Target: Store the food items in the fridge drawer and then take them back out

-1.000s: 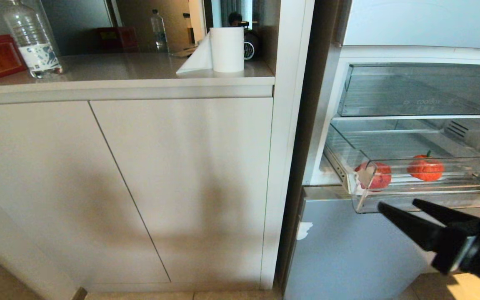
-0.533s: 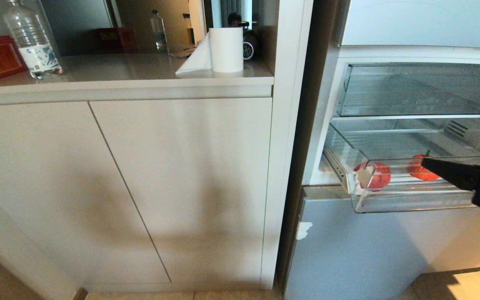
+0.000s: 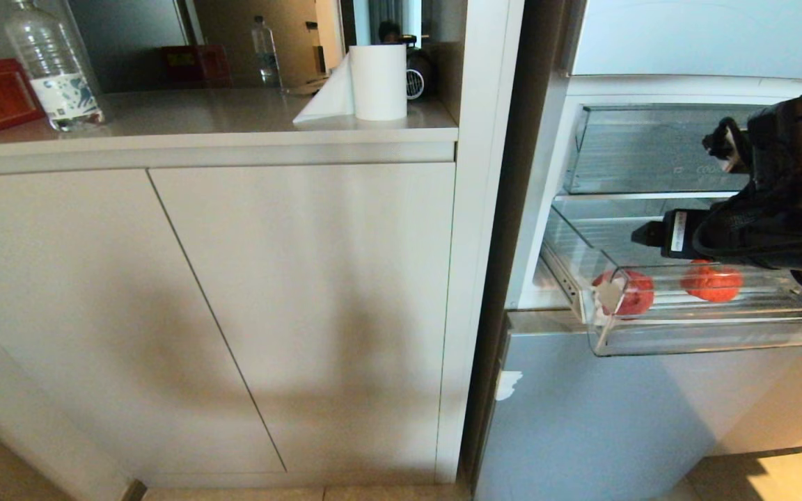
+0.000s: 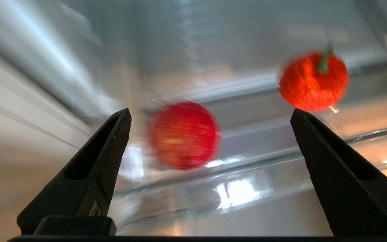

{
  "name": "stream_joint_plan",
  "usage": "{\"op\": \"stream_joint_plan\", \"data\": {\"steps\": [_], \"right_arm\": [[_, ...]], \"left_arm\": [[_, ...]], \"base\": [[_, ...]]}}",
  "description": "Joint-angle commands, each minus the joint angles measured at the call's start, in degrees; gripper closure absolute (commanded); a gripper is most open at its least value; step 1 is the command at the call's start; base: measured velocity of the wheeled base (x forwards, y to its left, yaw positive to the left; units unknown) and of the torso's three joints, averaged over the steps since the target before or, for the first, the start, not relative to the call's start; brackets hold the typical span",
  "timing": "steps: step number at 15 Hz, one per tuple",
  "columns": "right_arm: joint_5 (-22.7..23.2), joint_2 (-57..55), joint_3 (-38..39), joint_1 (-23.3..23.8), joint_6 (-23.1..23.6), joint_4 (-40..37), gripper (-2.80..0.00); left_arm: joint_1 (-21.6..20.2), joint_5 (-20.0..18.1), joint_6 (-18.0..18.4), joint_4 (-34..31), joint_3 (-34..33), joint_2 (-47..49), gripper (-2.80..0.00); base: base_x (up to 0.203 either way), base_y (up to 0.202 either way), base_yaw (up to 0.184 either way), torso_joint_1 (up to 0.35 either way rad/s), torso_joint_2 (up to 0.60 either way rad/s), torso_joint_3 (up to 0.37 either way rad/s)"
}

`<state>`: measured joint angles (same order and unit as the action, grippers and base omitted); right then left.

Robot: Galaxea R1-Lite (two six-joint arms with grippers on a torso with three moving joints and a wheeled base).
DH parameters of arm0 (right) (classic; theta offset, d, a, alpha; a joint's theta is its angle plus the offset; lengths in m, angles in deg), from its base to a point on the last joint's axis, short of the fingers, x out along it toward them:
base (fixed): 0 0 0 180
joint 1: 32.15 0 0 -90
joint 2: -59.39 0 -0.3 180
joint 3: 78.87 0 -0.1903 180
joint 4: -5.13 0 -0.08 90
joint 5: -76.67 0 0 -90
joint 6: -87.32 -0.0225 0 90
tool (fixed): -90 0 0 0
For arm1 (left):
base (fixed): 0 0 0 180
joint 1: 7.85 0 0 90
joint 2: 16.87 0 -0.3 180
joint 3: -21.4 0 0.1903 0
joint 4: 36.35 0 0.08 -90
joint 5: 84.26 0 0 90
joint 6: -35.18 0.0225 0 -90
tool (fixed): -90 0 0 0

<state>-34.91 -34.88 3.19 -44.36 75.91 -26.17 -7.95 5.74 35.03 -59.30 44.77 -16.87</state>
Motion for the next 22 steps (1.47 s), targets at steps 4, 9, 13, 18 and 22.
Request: {"op": "stream_joint_plan", "data": {"steps": [4, 9, 13, 18, 22], "right_arm": [[4.82, -5.66, -6.70, 2.43, -0.88, -13.64, -2.80], [10.33, -0.79, -11.22, 3.63, -2.00, -28.13, -2.80], [10.85, -4.28, -18.19, 5.80, -2.04, -33.70, -2.80], [18.20, -13.25, -34.70, 7.16, -2.04, -49.75, -2.80], [21.61, -18.95, -37.22, 7.37, -1.51, -53.93, -2.80]], "left_arm": [[0.01, 0.00, -0.02, 0.02, -0.09, 0.09, 0.00], [0.01, 0.00, -0.02, 0.02, -0.09, 0.09, 0.00], [0.01, 0.08, -0.02, 0.02, -0.09, 0.09, 0.00], [0.01, 0.09, -0.02, 0.02, -0.09, 0.09, 0.00], [0.01, 0.00, -0.02, 0.02, -0.09, 0.09, 0.00]], "base": [[0.000, 0.000, 0.000, 0.000, 0.00, 0.000], [0.000, 0.000, 0.000, 0.000, 0.00, 0.000], [0.000, 0.000, 0.000, 0.000, 0.00, 0.000], [0.000, 0.000, 0.000, 0.000, 0.00, 0.000], [0.000, 0.000, 0.000, 0.000, 0.00, 0.000]]}}
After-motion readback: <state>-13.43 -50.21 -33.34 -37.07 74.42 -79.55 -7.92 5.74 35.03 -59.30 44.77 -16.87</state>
